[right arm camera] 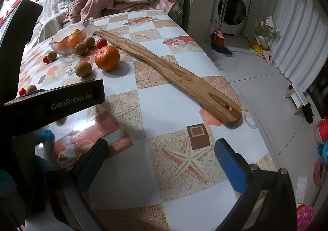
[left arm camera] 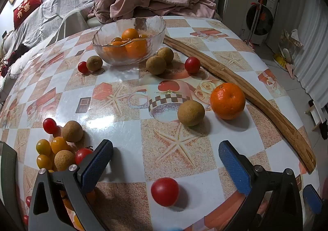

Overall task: Organize fruits
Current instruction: 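Move both tools over the table toward the cherry tomatoes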

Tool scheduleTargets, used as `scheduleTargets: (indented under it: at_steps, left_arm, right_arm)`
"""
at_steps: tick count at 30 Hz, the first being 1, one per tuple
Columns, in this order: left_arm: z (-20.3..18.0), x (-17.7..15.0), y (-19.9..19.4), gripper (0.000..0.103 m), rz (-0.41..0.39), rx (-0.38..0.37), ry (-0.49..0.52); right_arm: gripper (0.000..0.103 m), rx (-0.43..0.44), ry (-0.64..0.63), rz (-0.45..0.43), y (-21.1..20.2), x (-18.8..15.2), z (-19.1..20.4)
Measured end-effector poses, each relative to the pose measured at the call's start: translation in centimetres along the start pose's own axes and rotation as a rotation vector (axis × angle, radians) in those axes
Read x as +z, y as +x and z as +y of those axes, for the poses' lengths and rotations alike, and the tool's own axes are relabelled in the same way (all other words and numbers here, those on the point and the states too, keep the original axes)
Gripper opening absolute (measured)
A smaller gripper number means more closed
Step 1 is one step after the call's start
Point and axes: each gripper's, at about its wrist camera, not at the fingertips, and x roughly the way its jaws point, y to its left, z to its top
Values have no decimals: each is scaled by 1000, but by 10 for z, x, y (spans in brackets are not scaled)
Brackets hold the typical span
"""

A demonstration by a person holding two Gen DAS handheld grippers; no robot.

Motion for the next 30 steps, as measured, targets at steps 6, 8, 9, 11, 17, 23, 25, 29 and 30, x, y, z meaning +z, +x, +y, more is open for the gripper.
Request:
scheduleTargets:
  at_steps: [6,8,9,11,17,23,25,29,30]
  left_arm:
    - [3,5,-8,103,51,-7,29]
    - [11,15,-26,103,18,-2,32]
    - [13,17,-35,103,5,2,34]
    - [26,18,-53,103,-5,7,28]
    - [82,-4,-99,103,99,97,-49]
    - [121,-39,-113,103,229,167,-135]
    - [128,-47,-118,103,245,188,-134]
    - [138,-51,-117,103,258,180,-134]
    - [139,-48,-116,103,274,176,-132]
  right_arm:
    - [103,11,-27,75,2,6,4]
    - [103,17,-51,124,5,12,2]
    - [103,23,-62,146,6,15,3]
    - [103,35,-78,165,0,15,3]
    - [103,107,-151,203,-27,28,14]
    - [103,218,-225,268,-44,30,47]
    - [103,234,-238,284,-44,32,56]
    - [103,239,-248,318,-42,34,71]
    - [103,238,-245,324,-43,35,74]
